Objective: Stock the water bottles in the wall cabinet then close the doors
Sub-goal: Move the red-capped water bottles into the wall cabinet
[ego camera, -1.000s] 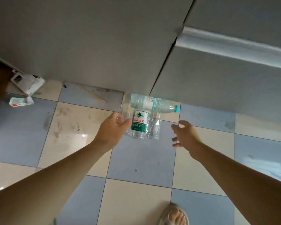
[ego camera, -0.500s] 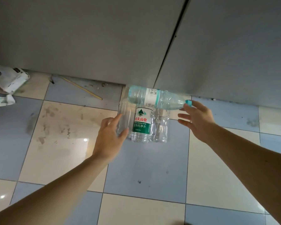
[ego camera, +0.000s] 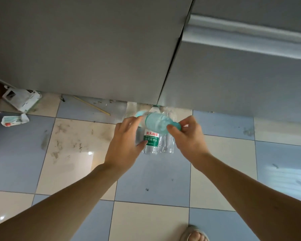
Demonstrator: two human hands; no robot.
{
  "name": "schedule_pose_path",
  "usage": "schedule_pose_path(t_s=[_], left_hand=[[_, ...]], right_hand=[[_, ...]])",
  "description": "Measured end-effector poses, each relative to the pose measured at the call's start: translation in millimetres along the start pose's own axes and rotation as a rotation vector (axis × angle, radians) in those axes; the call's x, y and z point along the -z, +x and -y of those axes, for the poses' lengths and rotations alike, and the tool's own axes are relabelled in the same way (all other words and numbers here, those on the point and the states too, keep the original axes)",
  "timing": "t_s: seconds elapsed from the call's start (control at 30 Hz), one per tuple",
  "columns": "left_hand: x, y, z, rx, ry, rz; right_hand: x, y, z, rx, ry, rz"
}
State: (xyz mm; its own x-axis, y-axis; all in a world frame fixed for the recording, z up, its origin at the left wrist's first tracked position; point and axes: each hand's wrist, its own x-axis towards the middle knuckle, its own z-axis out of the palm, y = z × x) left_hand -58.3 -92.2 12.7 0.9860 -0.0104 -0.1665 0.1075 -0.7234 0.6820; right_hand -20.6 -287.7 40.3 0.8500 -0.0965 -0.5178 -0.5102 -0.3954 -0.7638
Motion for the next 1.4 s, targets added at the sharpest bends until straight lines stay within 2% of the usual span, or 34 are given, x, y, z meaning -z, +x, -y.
schedule_pose_path(t_s=[0.13,0.3,0.4,0.53,0.67,0.77,0.93,1.1,1.4], left_hand=[[14,5,-8,-0.049,0.042,0.082],[19,-2,-8,-0.022,-0.082,0.281],[16,-16,0,0.032,-0.185,0.246],[14,-34,22,0.165,-0.232,0.141],[4,-60,44,0.381,-0.365,0.008],[-11,-73,54,0.452,-0.364,-0.038],[-37,-86,63,0.479,-0.347,-0.09],[-49,-74,67,0.499,-0.395,-0.139],[-53,-67,78,0.495,-0.454,-0.179]], right_hand=[[-3,-10,37,0.127,-0.147,0.044],[9,-24,46,-0.021,0.032,0.22],[6,-31,40,-0.056,0.097,0.304],[-8,-28,27,-0.126,0.305,0.413],[-9,-9,-5,-0.249,0.176,0.263],[-6,11,-29,-0.317,0.123,0.132],[-8,51,-52,-0.159,-0.369,0.108],[-20,93,-55,-0.088,-0.563,0.009],[-42,137,-66,-0.225,-0.331,-0.029]])
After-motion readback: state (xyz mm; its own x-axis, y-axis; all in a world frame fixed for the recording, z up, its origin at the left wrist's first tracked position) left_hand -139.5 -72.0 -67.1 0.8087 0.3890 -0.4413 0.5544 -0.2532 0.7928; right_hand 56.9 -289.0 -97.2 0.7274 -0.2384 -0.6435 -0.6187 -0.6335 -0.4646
